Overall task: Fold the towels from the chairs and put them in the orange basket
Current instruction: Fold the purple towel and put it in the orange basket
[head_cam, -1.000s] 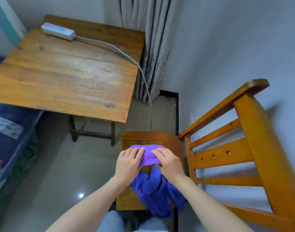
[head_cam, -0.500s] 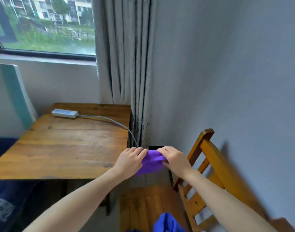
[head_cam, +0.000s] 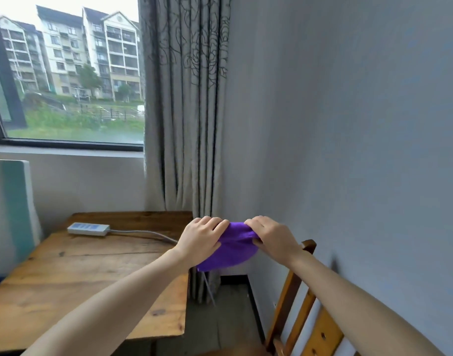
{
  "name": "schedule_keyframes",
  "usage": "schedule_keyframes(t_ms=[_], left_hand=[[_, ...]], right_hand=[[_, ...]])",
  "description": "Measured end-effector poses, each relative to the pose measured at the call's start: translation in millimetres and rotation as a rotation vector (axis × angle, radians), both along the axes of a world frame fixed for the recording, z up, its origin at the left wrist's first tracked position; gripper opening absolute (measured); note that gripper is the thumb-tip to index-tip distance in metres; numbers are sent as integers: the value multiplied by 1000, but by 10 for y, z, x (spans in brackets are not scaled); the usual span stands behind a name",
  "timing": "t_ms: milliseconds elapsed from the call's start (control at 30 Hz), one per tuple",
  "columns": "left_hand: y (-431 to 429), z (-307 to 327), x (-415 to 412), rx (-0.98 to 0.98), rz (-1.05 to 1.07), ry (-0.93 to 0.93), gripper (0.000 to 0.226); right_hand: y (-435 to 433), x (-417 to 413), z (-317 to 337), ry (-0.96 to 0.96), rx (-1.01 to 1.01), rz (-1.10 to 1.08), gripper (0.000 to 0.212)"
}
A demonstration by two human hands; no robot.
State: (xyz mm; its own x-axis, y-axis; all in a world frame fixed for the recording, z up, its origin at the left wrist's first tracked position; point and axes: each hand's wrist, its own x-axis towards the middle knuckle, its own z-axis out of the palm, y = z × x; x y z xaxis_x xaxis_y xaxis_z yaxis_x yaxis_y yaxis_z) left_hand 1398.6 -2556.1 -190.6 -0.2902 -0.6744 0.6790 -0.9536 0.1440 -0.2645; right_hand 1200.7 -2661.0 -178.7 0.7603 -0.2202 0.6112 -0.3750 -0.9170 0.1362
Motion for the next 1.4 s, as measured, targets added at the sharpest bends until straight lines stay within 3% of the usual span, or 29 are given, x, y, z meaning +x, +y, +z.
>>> schedule_keyframes(t_ms=[333,500,567,667,867,1033,1200,1400], left_hand=[[731,117,624,-26,257,-7,72],[1450,57,724,-22,477,4,75],[1754,20,649,-32,571,12,72],[2193,-77,465,-35,706,46,73],[3114,-428,-100,51,1001,160,82],[3903,-499,-561,82,1232,222,82],[4592,-469,-899,82,1397,289,87],[5501,-478,-963,88,1502,316,88]], right_hand=[[258,968,174,-34,-102,334,58],[645,1477,80,-51,-128,521,35],[849,1593,36,-65,-114,633,33],[1173,1681,-71,-33,-65,820,46],[1913,1765,-397,65,-52,1045,28],[2774,1830,-596,125,4,1245,34],[3573,1841,-539,130,-50,1403,50],[4558,2023,-513,106,-78,1500,42]])
